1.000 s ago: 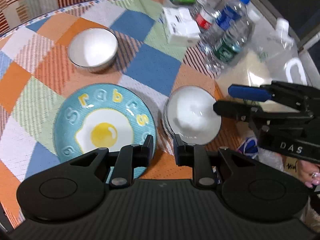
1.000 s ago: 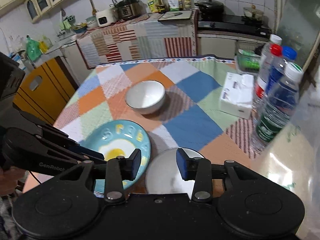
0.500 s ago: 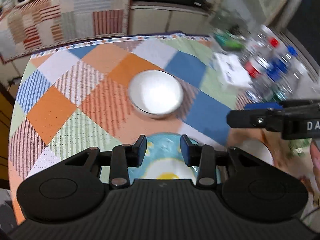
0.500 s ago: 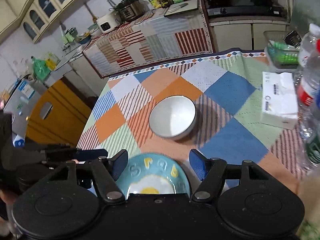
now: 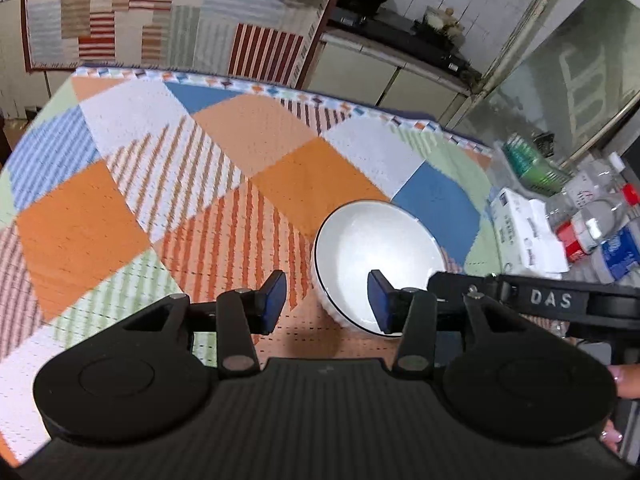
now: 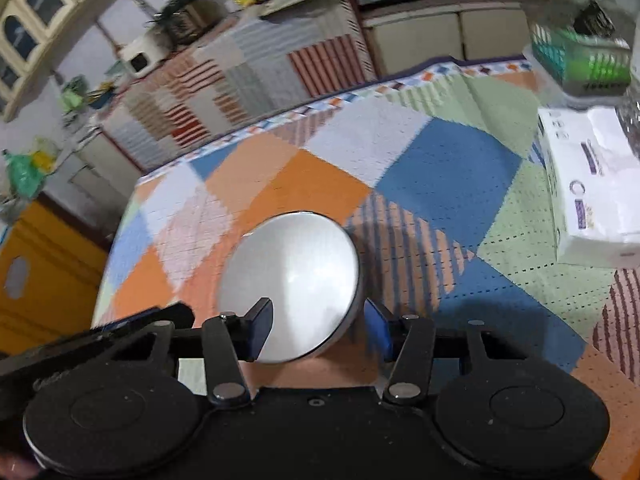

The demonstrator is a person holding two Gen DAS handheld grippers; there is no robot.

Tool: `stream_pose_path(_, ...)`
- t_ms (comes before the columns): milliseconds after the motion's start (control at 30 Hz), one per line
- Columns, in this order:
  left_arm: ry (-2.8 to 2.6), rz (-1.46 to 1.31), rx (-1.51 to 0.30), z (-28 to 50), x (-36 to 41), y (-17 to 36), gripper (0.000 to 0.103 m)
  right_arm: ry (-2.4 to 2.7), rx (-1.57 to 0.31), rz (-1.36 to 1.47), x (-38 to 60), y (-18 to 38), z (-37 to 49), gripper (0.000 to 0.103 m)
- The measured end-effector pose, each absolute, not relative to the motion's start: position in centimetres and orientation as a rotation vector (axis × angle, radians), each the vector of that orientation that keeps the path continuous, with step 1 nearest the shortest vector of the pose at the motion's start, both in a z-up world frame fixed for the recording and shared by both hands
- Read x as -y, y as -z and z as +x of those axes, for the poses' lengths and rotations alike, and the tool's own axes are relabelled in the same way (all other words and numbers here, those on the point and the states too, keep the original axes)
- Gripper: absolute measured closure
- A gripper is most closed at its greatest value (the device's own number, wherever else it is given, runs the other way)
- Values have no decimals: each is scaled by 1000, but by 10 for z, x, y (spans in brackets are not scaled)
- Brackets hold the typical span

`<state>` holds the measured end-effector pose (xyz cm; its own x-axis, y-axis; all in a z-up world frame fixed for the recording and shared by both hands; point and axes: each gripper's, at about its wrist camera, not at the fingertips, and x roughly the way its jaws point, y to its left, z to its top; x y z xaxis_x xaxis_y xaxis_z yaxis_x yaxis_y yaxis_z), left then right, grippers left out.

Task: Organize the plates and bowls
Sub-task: 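Move both grippers to the third white bowl and close on its rim, then carry the third bowl with both grippers and lower it into the nested bowls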

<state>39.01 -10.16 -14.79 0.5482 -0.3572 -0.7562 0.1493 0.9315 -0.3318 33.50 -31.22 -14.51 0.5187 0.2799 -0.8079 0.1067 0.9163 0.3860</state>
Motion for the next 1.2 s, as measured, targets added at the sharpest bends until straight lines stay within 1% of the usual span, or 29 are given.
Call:
stream_pose_path(100,291,-250,-969,397,107,163,60,-76,-1038,466,315,163,342,47)
stream_pose_path(200,268,-273,-993,405,109,177,61,-51,-1063,510,316,180,344,52)
stream_pose_path(267,250,-290,-1005,410,110,183,62,-29,-1049,497,315,184,345,52)
stream_pose_path(300,247,-296,-1007,412,110,185,62,-21,-1047,487,315,187,346,62)
stream_pose_path(333,248,-301,-1015,413,111,186,67,-14,-1046,480,315,189,346,72)
stream_pose_path(367,251,-304,-1021,414,112,187,76,-20,-1040,488,317,190,346,84)
stream_pose_path(400,263,-309,-1026,414,113,188,82,-38,-1030,504,319,190,346,88)
stream_pose_path(433,268,-299,-1031,413,114,187,87,-39,-1024,503,320,189,345,88)
stream_pose_path(567,285,-339,-1039,405,114,180,87,-43,-1036,405,315,182,341,89)
stream_pose_path(633,307,-345,-1017,397,112,171,87,-49,-1034,433,320,178,335,89)
stream_pose_path(800,365,-299,-1044,383,113,144,87,-82,-980,397,322,146,315,89)
stream_pose_path(967,368,-249,-1020,359,116,119,87,-92,-949,342,314,117,290,88)
stream_pose_path(1200,418,-224,-995,318,121,81,88,-125,-933,499,332,103,234,87)
